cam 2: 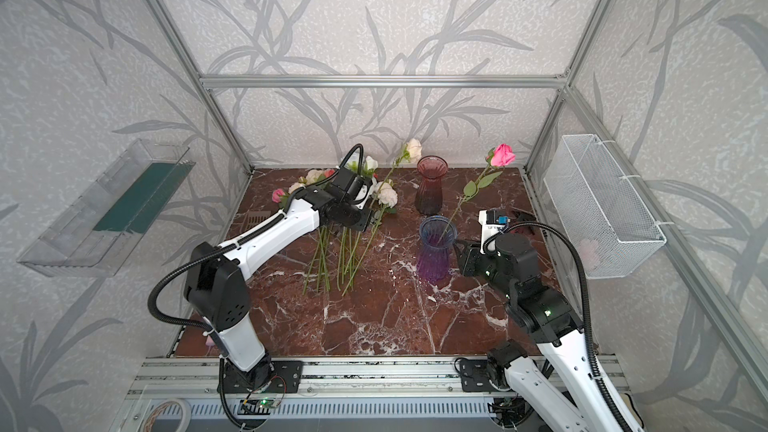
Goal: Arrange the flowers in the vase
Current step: 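Grasp a white rose stem with the left gripper and lift it upright, then close the right gripper on the white rose stem while left gripper releases it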
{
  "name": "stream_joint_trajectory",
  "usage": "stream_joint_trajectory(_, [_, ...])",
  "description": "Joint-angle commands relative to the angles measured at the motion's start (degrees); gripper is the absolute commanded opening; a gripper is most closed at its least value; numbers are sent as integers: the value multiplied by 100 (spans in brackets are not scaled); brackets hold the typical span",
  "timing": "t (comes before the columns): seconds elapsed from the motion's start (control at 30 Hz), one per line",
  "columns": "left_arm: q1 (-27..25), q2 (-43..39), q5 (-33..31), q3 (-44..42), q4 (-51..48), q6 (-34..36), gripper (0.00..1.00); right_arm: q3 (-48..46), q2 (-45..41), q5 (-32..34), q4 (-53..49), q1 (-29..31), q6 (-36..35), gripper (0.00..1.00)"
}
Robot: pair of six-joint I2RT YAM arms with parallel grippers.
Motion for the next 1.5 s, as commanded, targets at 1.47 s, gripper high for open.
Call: stream_joint_trajectory(1.47, [-894,-2745,2210,-2896,4641,-771,0,2635,3164,-374,1814,1604,-304,25])
